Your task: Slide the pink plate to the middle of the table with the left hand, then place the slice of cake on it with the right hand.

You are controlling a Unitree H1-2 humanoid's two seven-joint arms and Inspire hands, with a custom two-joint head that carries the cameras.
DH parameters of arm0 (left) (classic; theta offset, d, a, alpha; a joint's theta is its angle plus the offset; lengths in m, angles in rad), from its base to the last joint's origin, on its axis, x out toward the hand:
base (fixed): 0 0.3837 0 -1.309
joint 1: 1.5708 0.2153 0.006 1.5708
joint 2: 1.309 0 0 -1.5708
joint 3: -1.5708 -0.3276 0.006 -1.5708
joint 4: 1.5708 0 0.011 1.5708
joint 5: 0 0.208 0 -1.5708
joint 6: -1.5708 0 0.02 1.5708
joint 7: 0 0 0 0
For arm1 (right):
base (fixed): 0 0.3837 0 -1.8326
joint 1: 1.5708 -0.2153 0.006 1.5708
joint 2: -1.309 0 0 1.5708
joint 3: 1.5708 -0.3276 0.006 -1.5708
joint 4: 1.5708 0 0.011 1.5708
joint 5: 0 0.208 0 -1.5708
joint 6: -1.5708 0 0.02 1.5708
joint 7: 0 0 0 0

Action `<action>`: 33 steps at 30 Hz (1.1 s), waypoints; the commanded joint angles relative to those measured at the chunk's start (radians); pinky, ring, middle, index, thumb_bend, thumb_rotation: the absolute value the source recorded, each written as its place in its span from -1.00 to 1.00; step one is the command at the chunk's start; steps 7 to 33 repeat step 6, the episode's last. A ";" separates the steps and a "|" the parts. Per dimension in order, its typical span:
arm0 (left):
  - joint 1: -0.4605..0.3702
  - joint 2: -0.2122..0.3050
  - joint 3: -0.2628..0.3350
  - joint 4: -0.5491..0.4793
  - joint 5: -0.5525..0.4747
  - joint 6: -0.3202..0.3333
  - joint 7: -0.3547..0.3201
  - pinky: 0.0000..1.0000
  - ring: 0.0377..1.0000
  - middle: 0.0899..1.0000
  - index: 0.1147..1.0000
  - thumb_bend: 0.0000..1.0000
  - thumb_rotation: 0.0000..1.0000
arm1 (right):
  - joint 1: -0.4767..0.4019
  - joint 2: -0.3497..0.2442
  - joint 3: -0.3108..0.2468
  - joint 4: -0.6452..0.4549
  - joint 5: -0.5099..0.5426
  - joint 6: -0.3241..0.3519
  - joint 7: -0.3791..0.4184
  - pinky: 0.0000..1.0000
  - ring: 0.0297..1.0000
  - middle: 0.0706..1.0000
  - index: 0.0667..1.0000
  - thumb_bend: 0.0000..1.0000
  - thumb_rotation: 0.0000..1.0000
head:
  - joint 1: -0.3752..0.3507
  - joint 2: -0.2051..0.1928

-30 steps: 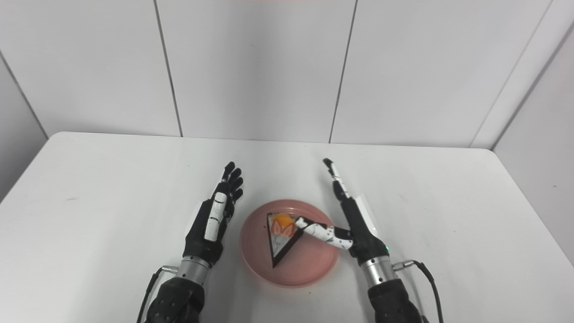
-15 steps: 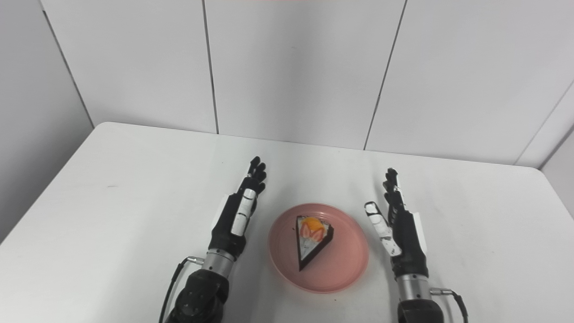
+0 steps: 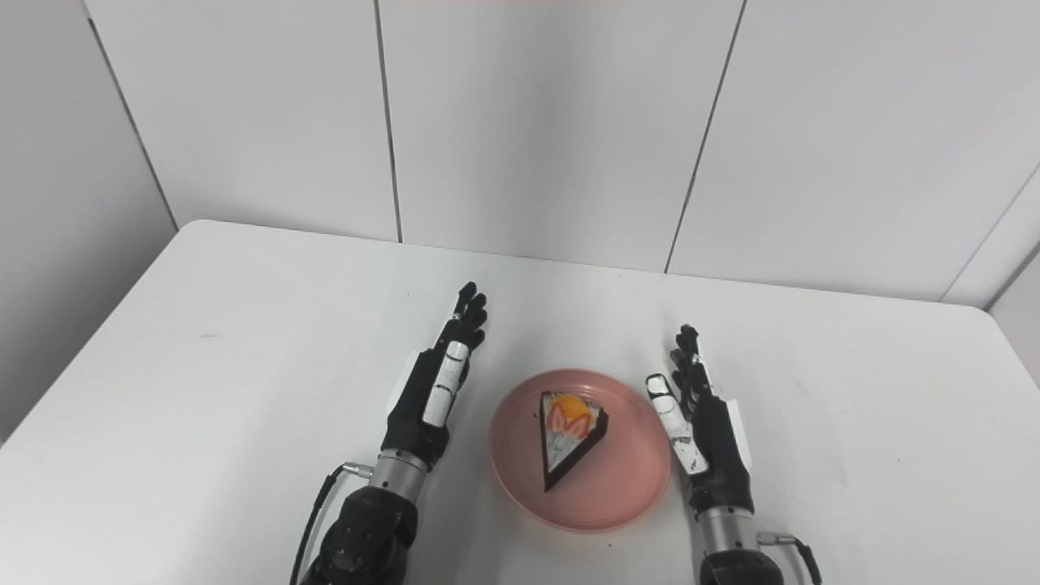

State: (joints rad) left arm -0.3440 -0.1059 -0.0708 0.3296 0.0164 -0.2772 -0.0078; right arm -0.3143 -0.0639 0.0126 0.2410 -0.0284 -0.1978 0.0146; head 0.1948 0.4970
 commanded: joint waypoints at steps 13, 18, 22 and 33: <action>0.071 0.058 0.018 -0.003 -0.028 0.053 -0.038 1.00 1.00 1.00 1.00 0.17 1.00 | -0.009 0.040 -0.001 -0.023 0.007 -0.050 -0.017 1.00 1.00 1.00 1.00 0.06 0.63 | -0.107 0.006; 0.071 0.058 0.018 -0.003 -0.028 0.053 -0.038 1.00 1.00 1.00 1.00 0.17 1.00 | -0.009 0.040 -0.001 -0.023 0.007 -0.050 -0.017 1.00 1.00 1.00 1.00 0.06 0.63 | -0.107 0.006; 0.071 0.058 0.018 -0.003 -0.028 0.053 -0.038 1.00 1.00 1.00 1.00 0.17 1.00 | -0.009 0.040 -0.001 -0.023 0.007 -0.050 -0.017 1.00 1.00 1.00 1.00 0.06 0.63 | -0.107 0.006; 0.071 0.058 0.018 -0.003 -0.028 0.053 -0.038 1.00 1.00 1.00 1.00 0.17 1.00 | -0.009 0.040 -0.001 -0.023 0.007 -0.050 -0.017 1.00 1.00 1.00 1.00 0.06 0.63 | -0.107 0.006</action>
